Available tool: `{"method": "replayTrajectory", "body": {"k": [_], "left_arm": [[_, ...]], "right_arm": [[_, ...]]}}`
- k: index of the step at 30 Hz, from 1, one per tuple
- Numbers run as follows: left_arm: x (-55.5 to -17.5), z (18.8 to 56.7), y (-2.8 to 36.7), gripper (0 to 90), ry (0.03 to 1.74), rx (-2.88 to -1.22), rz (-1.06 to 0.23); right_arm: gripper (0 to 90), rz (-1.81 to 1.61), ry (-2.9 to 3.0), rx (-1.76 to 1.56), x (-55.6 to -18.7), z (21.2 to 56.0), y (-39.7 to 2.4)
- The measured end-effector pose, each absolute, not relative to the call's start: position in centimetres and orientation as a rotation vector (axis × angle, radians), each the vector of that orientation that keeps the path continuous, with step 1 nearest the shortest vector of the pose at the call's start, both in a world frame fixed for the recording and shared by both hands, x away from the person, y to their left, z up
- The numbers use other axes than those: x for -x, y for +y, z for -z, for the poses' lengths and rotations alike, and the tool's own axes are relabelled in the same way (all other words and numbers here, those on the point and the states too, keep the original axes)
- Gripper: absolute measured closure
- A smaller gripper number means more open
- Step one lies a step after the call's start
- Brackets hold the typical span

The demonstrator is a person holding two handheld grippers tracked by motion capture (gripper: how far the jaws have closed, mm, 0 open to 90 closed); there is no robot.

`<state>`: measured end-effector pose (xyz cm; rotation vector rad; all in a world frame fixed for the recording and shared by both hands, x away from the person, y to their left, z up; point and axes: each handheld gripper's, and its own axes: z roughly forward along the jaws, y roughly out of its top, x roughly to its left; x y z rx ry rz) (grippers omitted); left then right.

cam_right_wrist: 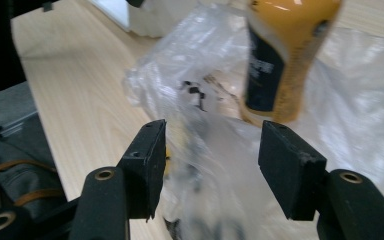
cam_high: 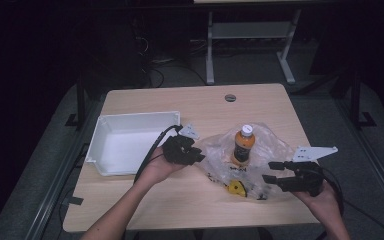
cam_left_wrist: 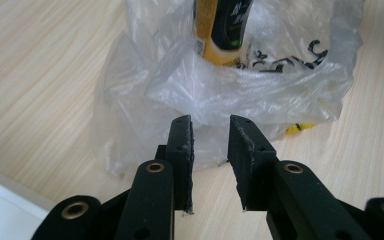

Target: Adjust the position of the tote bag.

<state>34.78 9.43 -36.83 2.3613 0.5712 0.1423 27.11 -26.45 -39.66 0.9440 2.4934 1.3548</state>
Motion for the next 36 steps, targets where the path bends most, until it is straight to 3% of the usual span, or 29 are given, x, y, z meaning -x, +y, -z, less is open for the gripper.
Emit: {"method": "replayTrajectory", "body": {"k": [36], "left_arm": [[-38.0, 33.0, 2.4, 53.8, 0.452, -2.351, -0.079]], "right_arm": [[31.5, -1.333, 2.385, -1.098, -26.9, 39.3, -31.2]]}}
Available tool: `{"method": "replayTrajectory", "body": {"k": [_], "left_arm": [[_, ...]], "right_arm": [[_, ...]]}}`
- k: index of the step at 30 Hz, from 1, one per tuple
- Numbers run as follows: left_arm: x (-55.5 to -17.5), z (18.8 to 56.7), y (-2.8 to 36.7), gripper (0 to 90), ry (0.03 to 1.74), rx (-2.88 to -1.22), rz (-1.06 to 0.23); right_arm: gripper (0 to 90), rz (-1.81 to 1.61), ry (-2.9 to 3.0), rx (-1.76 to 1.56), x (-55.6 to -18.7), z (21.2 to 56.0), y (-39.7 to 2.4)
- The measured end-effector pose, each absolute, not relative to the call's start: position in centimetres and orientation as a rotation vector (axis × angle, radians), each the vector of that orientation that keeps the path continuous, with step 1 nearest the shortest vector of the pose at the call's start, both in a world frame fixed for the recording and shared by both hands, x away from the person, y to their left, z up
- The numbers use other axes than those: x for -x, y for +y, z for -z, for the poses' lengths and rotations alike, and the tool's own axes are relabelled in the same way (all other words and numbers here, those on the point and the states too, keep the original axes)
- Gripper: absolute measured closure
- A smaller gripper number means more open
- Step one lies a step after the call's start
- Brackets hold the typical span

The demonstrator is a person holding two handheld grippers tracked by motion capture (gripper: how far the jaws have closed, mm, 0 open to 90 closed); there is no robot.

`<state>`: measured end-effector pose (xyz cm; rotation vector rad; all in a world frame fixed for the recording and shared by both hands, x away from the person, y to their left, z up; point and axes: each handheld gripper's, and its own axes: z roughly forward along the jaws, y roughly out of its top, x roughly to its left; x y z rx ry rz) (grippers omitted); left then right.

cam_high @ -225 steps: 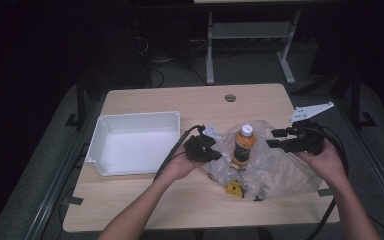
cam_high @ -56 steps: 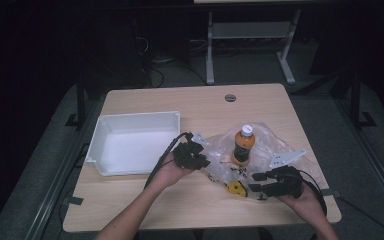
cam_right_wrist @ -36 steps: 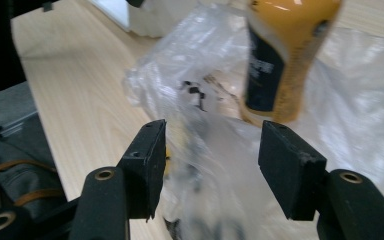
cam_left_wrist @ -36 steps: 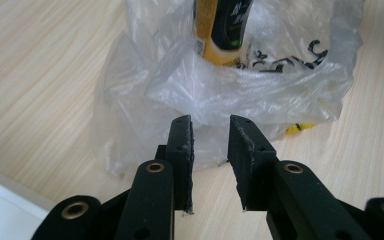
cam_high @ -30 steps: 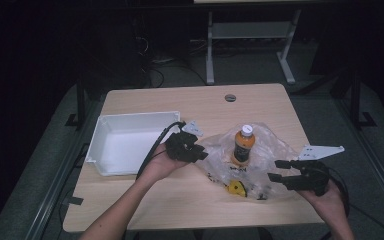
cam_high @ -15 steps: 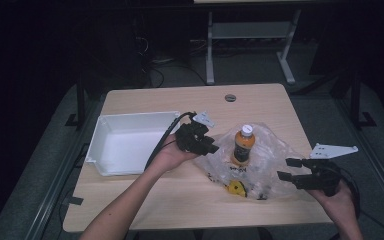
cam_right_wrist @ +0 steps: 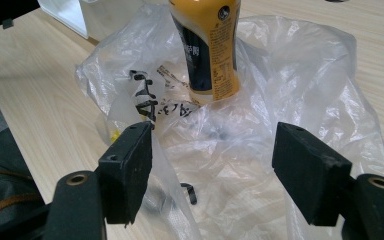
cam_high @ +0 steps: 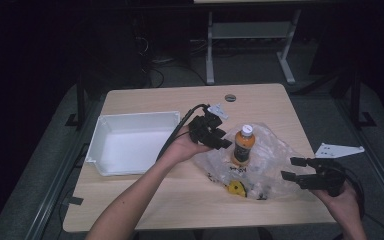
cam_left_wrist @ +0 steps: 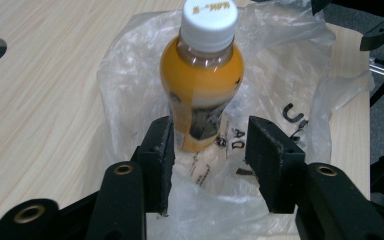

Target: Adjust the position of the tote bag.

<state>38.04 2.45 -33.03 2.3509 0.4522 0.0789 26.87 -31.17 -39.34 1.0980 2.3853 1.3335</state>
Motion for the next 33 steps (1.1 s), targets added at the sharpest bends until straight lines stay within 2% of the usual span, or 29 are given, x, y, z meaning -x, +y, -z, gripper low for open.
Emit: {"method": "replayTrajectory", "body": {"k": [19, 33], "left_arm": [[-39.4, 32.2, -0.3, 44.4, 0.414, -2.355, -0.070], [-39.8, 32.1, -1.6, 43.3, 0.388, -2.364, -0.065]], "right_arm": [[27.4, -1.340, 2.367, -1.133, -26.9, 39.4, -32.0], [27.0, -1.339, 2.364, -1.137, -26.9, 39.4, -32.2]]}}
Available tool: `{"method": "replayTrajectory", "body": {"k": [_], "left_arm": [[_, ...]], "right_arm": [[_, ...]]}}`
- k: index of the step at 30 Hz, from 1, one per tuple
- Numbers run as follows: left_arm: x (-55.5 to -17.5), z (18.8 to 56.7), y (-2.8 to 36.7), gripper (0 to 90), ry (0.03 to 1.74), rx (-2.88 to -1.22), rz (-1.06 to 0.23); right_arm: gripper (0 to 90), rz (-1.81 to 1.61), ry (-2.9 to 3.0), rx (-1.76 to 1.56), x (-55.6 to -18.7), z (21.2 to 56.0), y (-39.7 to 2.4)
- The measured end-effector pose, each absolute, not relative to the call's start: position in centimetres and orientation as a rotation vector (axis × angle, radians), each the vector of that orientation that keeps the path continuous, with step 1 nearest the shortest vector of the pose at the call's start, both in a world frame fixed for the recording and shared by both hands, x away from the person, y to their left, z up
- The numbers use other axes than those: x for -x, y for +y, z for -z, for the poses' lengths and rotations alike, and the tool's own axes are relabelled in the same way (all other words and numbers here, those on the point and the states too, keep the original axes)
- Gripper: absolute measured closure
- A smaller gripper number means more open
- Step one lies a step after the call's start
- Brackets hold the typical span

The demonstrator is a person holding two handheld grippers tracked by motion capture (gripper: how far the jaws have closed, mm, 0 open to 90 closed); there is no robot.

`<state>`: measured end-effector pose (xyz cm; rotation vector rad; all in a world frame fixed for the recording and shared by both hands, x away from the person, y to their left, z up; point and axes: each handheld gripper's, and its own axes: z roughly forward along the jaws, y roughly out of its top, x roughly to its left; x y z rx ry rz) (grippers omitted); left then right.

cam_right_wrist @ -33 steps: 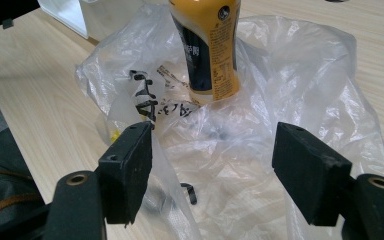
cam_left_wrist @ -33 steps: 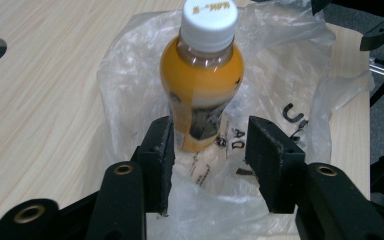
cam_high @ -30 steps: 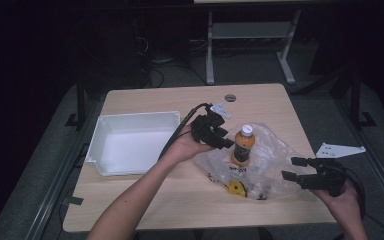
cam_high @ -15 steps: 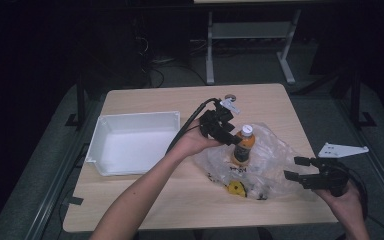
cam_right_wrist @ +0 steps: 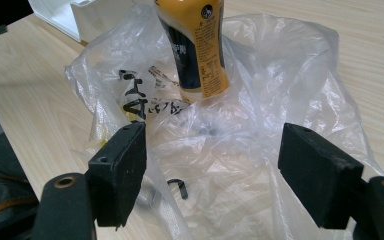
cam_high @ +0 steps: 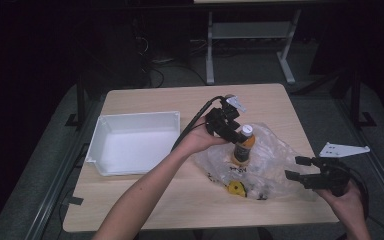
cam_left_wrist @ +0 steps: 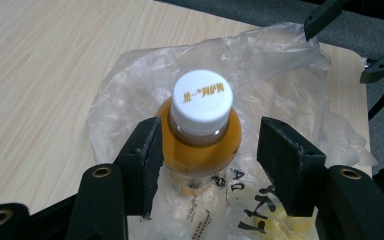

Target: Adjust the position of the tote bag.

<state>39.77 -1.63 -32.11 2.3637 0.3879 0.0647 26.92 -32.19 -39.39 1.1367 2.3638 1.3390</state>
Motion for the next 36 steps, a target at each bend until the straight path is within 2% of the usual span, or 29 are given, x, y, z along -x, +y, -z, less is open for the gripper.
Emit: {"method": "replayTrajectory", "body": {"k": [19, 36], "left_arm": [[-40.2, 32.3, -3.4, 47.2, 0.366, -2.403, -0.078], [-40.8, 32.3, -4.1, 57.1, 0.364, -2.451, -0.096]], "right_arm": [[26.4, -1.344, 2.355, -1.124, -26.8, 39.3, -32.2], [26.1, -1.352, 2.345, -1.122, -26.8, 39.3, -32.4]]}}
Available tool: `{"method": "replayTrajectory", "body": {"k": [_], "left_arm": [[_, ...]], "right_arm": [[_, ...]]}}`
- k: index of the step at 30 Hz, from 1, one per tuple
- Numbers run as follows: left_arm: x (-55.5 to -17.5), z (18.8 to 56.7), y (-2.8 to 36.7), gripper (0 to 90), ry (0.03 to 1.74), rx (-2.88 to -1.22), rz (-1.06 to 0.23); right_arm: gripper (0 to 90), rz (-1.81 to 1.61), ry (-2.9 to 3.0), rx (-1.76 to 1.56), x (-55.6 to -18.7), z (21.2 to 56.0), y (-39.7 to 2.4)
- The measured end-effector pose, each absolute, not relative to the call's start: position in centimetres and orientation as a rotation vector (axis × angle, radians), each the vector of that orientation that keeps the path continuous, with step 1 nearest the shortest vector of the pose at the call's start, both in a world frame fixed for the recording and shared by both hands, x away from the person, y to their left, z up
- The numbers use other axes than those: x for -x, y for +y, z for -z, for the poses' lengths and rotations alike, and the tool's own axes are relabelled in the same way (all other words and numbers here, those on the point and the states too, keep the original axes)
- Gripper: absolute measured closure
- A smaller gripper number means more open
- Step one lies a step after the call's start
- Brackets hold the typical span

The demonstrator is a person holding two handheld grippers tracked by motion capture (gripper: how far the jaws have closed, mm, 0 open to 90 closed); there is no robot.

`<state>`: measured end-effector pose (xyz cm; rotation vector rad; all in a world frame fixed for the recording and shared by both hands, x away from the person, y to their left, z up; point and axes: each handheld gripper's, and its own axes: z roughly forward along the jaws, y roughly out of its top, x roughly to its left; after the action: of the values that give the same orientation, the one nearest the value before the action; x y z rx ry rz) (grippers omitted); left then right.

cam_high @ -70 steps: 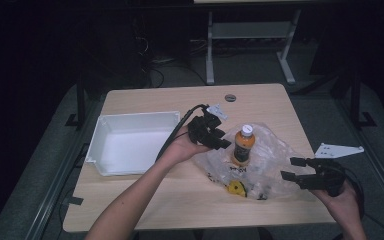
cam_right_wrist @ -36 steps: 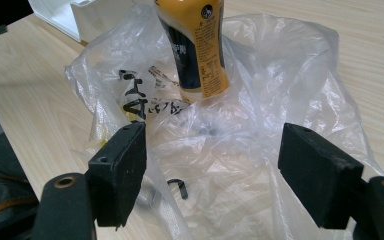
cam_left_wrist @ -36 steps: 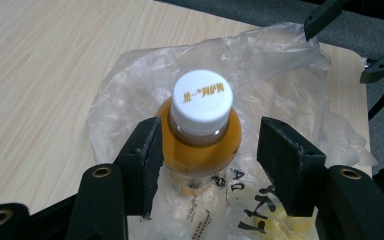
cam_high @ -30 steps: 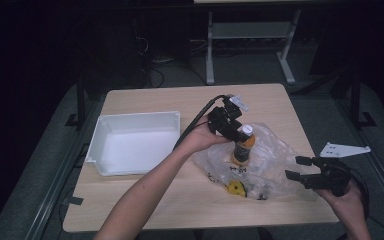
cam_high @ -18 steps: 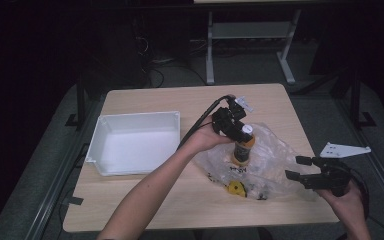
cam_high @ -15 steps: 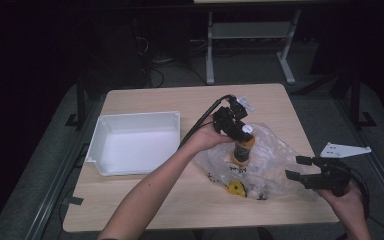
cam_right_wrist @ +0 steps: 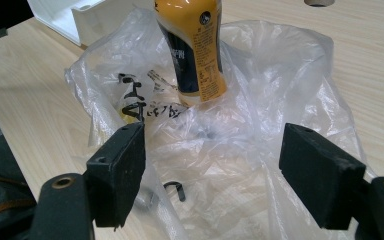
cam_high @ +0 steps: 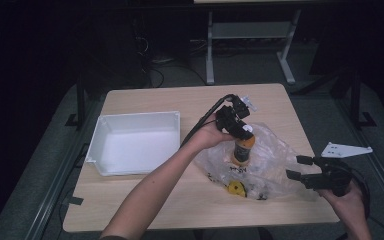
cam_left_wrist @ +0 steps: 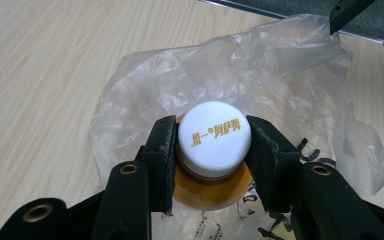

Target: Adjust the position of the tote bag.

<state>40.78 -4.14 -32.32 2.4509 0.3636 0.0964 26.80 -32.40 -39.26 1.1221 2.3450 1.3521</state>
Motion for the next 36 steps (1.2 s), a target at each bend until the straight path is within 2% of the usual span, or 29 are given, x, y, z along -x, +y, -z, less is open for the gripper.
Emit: {"method": "replayTrajectory", "body": {"k": [25, 36], "left_arm": [[-40.9, 31.9, -4.1, 59.1, 0.394, -2.451, -0.099], [-40.2, 28.8, -4.0, 59.0, 0.372, -2.417, -0.139]], "right_arm": [[24.7, -1.350, 2.333, -1.149, -27.2, 39.5, -32.5], [23.5, -1.352, 2.310, -1.159, -27.1, 39.4, -32.9]]}}
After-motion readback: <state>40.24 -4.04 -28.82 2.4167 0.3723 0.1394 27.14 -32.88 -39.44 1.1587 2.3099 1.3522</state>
